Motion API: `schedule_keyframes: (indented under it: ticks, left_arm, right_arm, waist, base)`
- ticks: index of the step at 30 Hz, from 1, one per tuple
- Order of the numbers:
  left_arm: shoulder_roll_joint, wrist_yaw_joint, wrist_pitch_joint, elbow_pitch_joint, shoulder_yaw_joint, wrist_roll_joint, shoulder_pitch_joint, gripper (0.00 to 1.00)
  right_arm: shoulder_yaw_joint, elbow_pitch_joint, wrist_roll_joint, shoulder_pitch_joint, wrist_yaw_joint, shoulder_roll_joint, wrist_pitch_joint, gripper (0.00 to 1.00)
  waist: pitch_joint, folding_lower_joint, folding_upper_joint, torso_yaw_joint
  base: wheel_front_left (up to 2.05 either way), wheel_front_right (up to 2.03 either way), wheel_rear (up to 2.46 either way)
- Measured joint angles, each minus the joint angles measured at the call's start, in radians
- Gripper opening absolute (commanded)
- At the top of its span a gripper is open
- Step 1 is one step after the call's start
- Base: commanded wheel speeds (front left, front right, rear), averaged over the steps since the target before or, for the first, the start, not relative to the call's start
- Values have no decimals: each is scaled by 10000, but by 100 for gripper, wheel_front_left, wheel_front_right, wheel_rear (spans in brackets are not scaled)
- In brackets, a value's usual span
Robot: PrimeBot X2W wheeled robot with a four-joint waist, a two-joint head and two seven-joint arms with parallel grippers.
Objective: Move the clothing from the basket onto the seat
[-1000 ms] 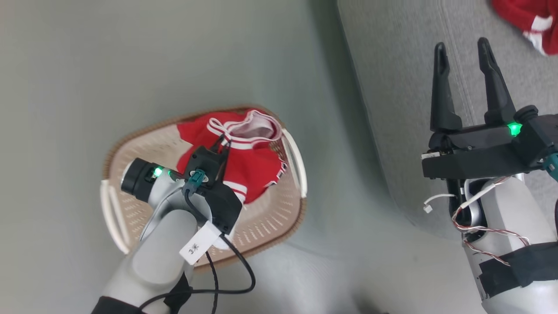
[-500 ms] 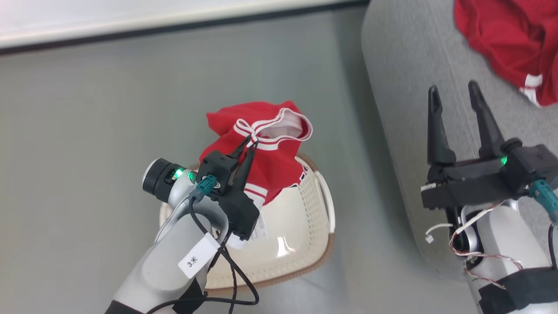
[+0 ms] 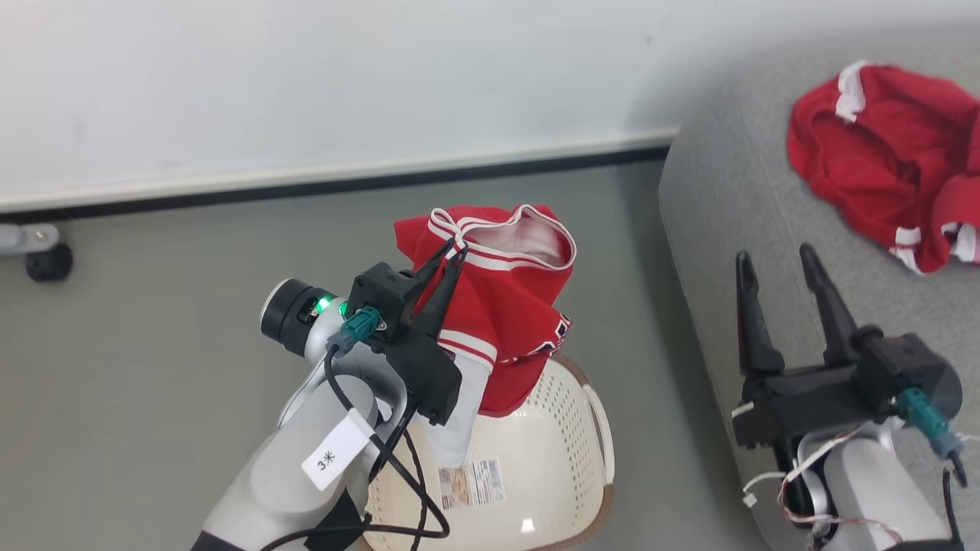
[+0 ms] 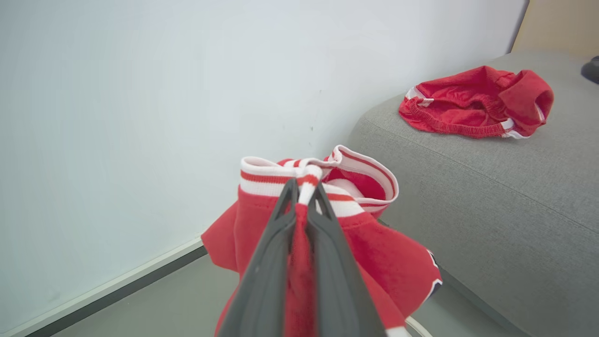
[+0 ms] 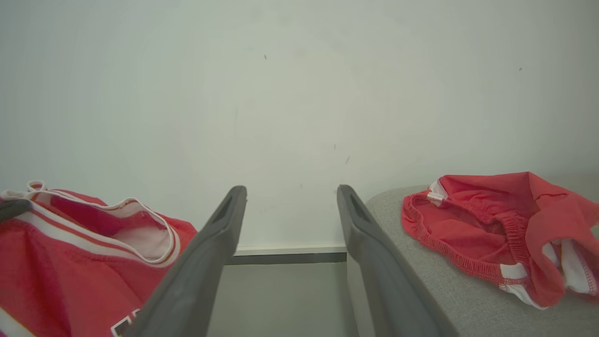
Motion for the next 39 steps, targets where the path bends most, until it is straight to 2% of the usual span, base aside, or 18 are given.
schedule_keyframes:
  ticks: [10, 17, 23, 30, 39]
  left_arm:
    - [29, -171, 240, -205, 35, -464, 639, 0]
    - [100, -176, 562, -690, -10, -556, 1220, 0]
    - [171, -173, 890, -1365, -38, -566, 1377, 0]
    - [174, -167, 1252, -2086, -163, -568, 1376, 0]
    - [157, -165, 1756, -2763, -382, -594, 1371, 0]
  right_arm:
    - [328, 203, 29, 1199, -38, 140, 2, 100]
    - [706, 65, 29, 1953, 82, 163, 102, 100]
    - [1340, 105, -6, 2022, 428, 268, 378, 100]
    - [1994, 830, -121, 1846, 918, 311, 811, 100]
    - [2441, 1896, -313, 1046, 1166, 349, 1158, 100]
  waist:
    - [-1538, -1, 0, 294]
    - [-2519, -1, -1, 481]
    - [-3022, 0, -1, 675]
    - [-3177, 1, 1, 851]
    - [-3203, 2, 1, 1015]
  base:
    - [0, 0, 0]
    - [0, 0, 0]
    - [0, 0, 0]
    - [0, 0, 0]
    - [0, 0, 0]
